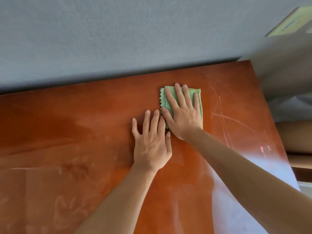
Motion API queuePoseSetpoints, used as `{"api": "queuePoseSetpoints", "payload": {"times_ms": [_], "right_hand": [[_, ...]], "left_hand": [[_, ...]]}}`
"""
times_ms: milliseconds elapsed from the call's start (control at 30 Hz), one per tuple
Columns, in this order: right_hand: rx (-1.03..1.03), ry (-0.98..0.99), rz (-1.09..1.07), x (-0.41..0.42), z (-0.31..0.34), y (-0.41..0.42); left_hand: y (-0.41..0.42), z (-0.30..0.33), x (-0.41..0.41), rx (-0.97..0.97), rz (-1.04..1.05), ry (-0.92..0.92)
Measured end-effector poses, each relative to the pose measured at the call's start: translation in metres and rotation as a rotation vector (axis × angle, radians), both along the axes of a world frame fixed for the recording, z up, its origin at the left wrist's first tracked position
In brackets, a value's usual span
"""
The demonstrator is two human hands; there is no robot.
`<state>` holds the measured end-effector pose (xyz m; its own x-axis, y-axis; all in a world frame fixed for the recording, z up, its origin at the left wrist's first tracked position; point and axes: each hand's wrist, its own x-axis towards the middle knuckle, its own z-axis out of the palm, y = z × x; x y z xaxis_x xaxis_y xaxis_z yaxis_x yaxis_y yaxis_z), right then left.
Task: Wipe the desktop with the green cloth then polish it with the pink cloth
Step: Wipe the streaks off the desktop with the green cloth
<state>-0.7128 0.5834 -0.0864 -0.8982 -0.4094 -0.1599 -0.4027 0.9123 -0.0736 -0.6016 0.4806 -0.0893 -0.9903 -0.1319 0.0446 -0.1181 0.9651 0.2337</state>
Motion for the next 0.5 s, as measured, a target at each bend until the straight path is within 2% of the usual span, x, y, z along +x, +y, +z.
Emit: {"api": "queuePoseSetpoints", "payload": {"times_ms": [233, 400, 500], "right_hand": [[0.003, 0.017, 0.108, -0.042, -0.002, -0.017], [0.055, 0.004, -0.047, -0.089, 0.002, 0.045], [0.072, -0.019, -0.061, -0.102, 0.003, 0.061]], "left_hand": [[-0.001, -0.003, -0.001, -0.001, -0.007, 0.027], [-0.002, -0.004, 0.001, 0.011, -0.016, 0.045], [-0.002, -0.004, 0.0, 0.006, -0.016, 0.035]]}}
